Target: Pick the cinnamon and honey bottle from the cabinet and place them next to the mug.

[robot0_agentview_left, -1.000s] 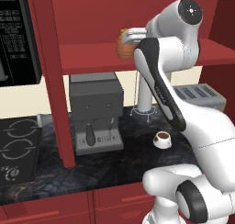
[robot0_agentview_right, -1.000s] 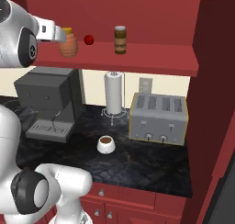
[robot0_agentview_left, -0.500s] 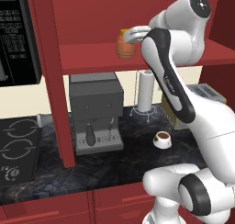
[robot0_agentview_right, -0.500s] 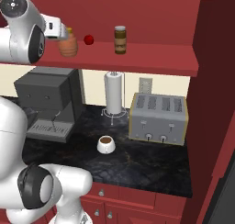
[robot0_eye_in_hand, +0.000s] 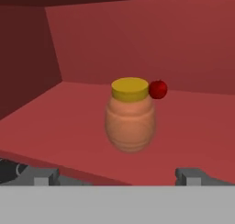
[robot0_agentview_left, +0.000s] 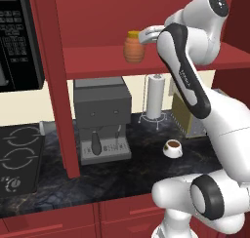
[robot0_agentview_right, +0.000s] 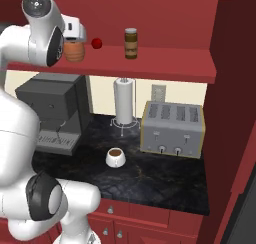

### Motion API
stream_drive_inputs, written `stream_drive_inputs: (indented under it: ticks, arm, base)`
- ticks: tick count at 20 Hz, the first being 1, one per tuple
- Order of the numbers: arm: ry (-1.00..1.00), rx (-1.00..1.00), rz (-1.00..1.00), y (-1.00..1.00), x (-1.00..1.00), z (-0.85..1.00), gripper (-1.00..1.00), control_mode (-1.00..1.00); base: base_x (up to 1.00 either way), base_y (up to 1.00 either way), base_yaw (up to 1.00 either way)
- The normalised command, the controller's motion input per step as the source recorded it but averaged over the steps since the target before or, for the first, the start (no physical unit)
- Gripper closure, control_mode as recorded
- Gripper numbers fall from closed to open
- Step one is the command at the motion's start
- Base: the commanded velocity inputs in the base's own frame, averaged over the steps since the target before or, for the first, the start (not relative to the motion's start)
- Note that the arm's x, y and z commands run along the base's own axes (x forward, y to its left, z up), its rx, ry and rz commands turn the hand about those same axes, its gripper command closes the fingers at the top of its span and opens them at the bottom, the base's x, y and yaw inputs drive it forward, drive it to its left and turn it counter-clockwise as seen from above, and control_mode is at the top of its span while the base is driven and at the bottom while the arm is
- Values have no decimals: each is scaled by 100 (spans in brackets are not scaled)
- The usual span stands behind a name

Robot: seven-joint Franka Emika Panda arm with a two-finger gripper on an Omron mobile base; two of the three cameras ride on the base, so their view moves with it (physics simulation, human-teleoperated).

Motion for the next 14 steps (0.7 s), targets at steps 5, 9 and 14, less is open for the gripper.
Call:
stream_drive_inputs:
  ticks: [5, 9, 14]
  arm:
    - [0, 0, 0, 0, 39, 0, -100, -100]
    - [0, 0, 0, 0, 40, 0, -100, -100]
    - [0, 0, 0, 0, 32, 0, -100, -100]
  base:
    - [0, 0, 0]
    - [0, 0, 0]
    - [0, 0, 0]
